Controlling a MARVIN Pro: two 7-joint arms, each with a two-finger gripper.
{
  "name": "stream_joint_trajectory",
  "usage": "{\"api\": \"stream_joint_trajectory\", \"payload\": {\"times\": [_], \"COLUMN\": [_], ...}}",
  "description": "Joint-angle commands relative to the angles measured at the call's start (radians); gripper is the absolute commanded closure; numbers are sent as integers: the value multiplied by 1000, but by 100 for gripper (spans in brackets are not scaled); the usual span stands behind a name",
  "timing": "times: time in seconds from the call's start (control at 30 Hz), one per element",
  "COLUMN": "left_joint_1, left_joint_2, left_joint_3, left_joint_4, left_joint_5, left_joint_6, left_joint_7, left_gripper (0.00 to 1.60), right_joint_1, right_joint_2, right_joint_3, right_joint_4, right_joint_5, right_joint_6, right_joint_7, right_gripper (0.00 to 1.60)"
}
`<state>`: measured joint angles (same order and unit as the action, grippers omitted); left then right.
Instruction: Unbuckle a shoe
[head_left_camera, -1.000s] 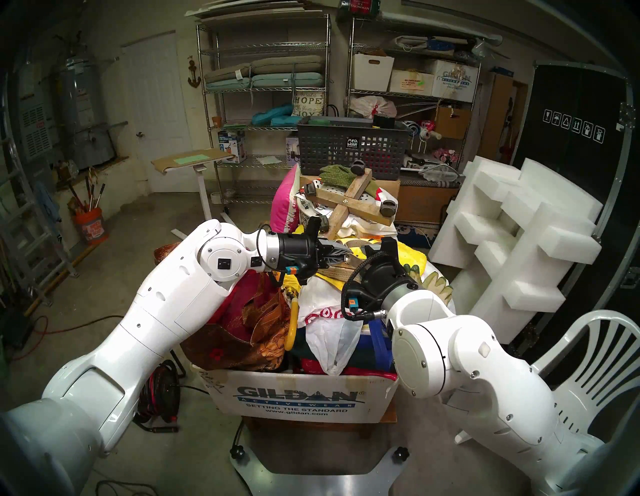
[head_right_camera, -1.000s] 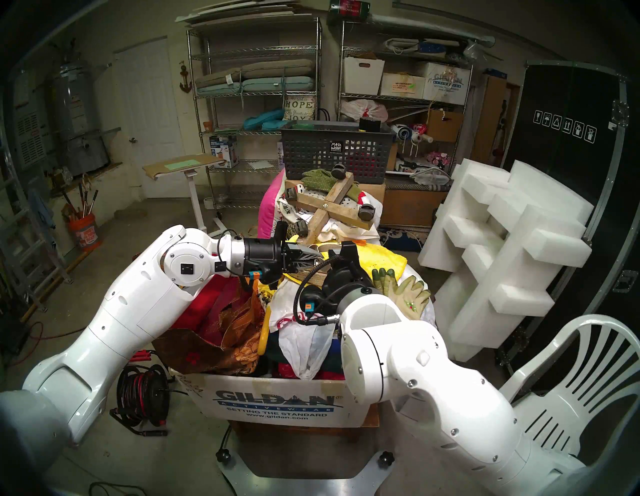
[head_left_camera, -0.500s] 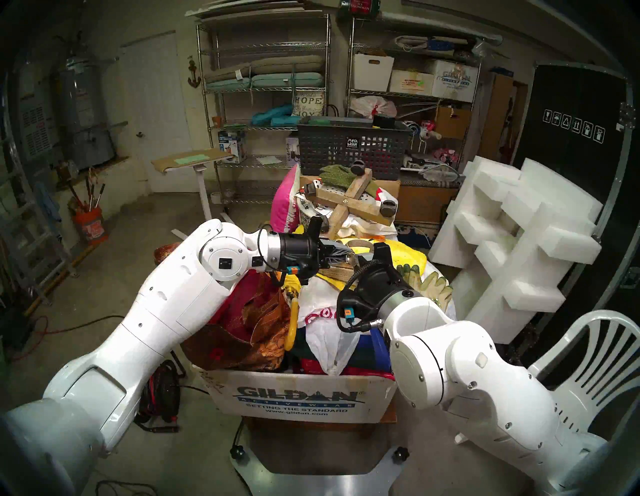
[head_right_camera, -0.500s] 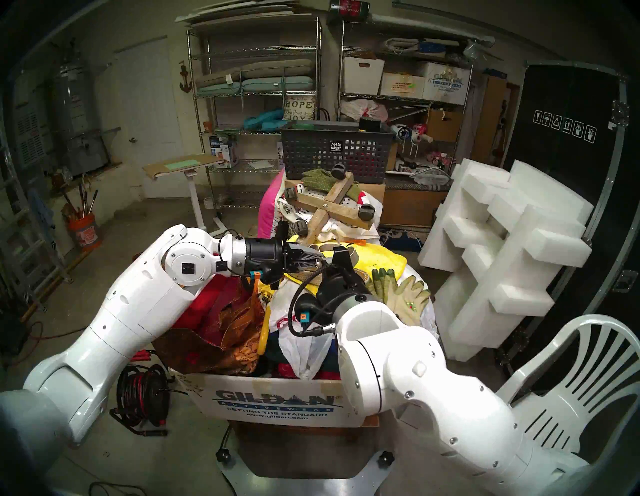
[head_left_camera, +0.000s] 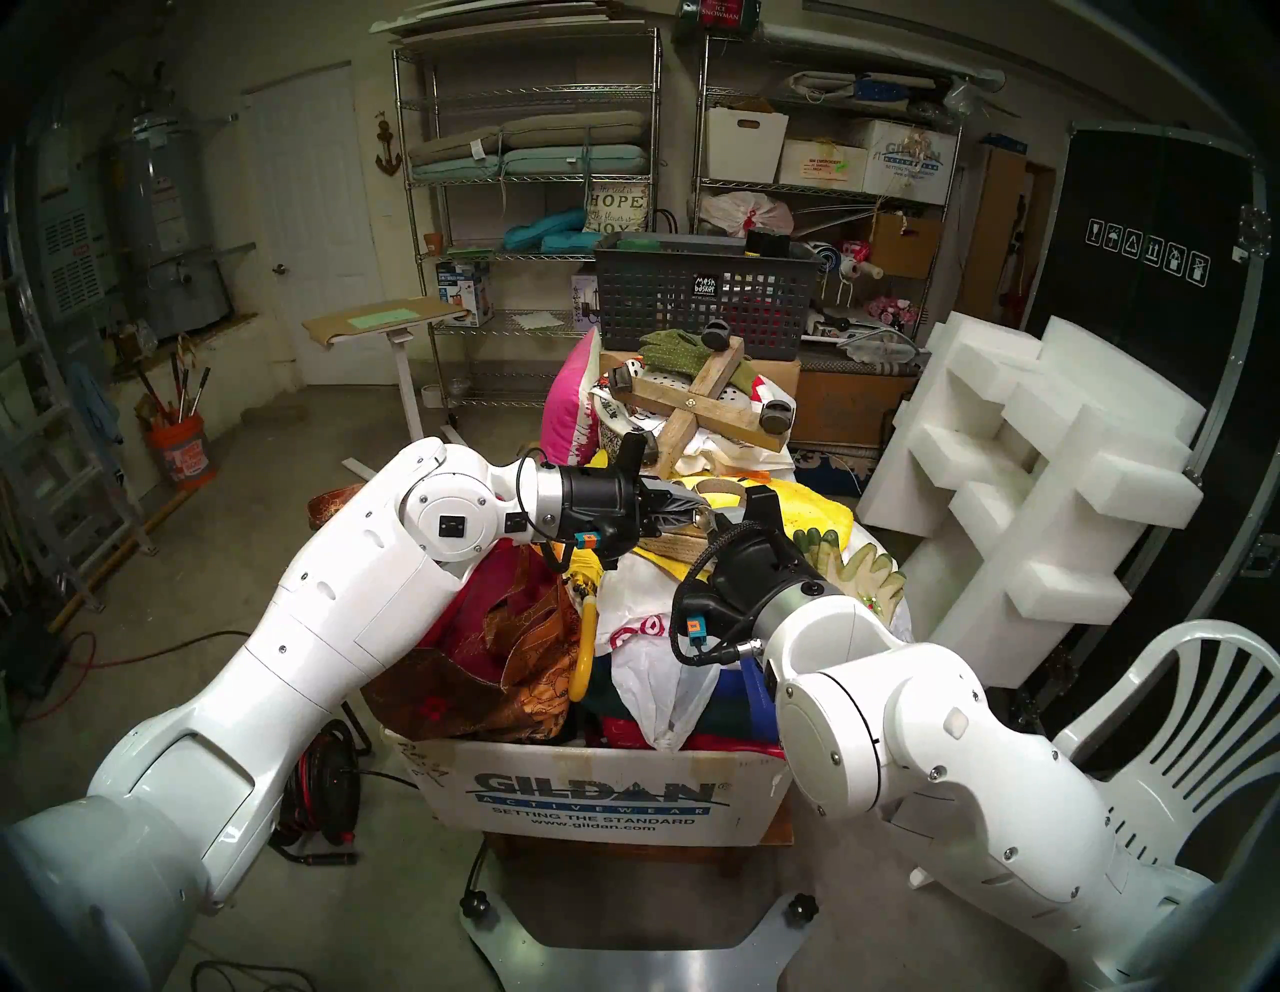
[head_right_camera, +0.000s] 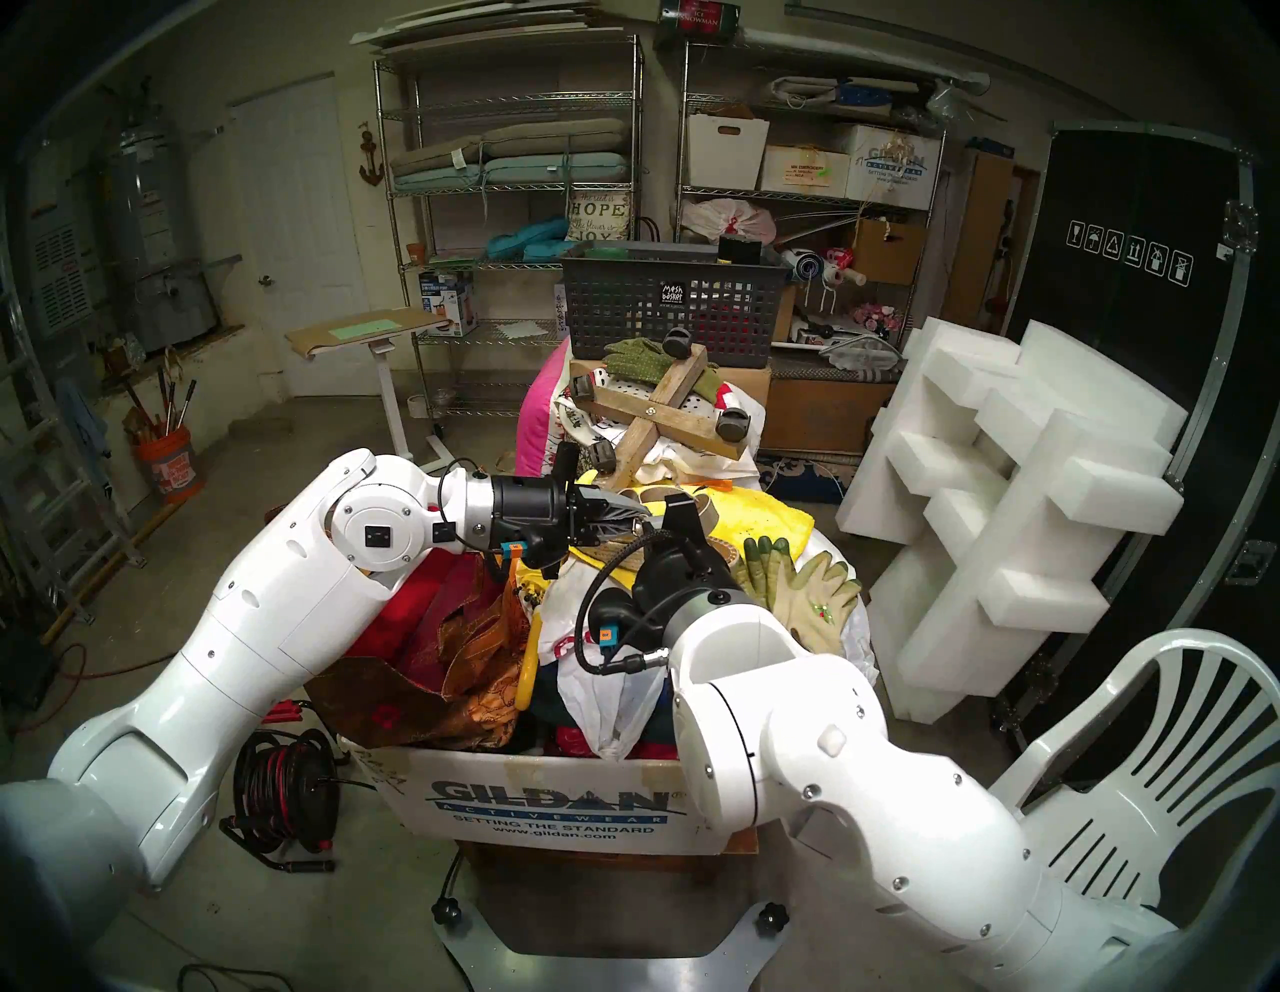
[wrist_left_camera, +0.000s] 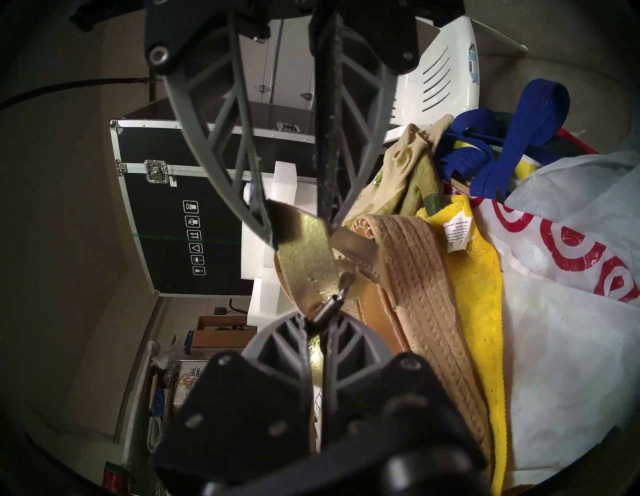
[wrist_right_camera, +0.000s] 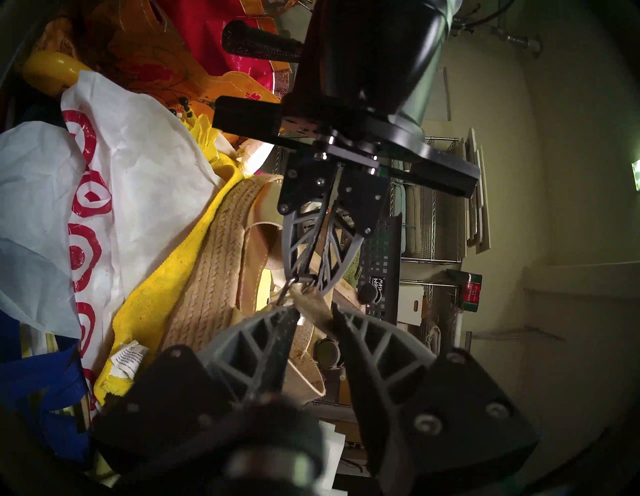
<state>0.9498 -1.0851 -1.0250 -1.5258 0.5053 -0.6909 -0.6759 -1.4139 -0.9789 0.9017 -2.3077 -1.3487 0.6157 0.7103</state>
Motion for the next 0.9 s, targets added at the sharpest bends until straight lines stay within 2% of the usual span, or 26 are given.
{"api": "stream_joint_trajectory", "payload": {"times": [0.0,0.13,0.17,0.2,0.3,0.37,0.4,0.43,0.47,0.5,0.6,0.83,0.87], "left_joint_1": [-16,-15,-15,-15,-14,-14,-13,-12,-12,-11,-8,12,13], "left_joint_2": [-4,-4,-3,-3,-3,-3,-3,-3,-3,-3,-2,7,9], "left_joint_3": [-9,-10,-10,-11,-12,-12,-12,-13,-14,-14,-18,-34,-36], "left_joint_4": [-14,-17,-18,-19,-22,-23,-24,-25,-26,-27,-30,-57,-57], "left_joint_5": [-2,-3,-3,-4,-6,-7,-6,-4,-3,-1,2,48,42], "left_joint_6": [0,2,3,4,6,8,10,12,12,14,18,62,60], "left_joint_7": [4,2,2,1,-2,-4,-4,-3,-2,-1,4,26,25], "left_gripper": [160,160,160,160,160,124,94,81,30,26,0,1,6], "right_joint_1": [18,20,21,21,23,23,23,22,22,22,21,17,15], "right_joint_2": [-11,-13,-13,-13,-14,-14,-15,-15,-15,-15,-14,-14,-14], "right_joint_3": [3,3,2,2,2,2,2,3,3,3,4,6,7], "right_joint_4": [-1,1,1,2,1,0,0,0,0,-1,-2,-7,-10], "right_joint_5": [-7,-7,-7,-7,-7,-9,-9,-10,-11,-12,-12,-11,-12], "right_joint_6": [-2,-5,-5,-5,-7,-7,-7,-6,-6,-6,-7,-6,-5], "right_joint_7": [-14,-13,-12,-12,-11,-11,-11,-11,-11,-11,-9,-9,-10], "right_gripper": [107,127,137,160,160,160,160,160,160,160,160,160,160]}}
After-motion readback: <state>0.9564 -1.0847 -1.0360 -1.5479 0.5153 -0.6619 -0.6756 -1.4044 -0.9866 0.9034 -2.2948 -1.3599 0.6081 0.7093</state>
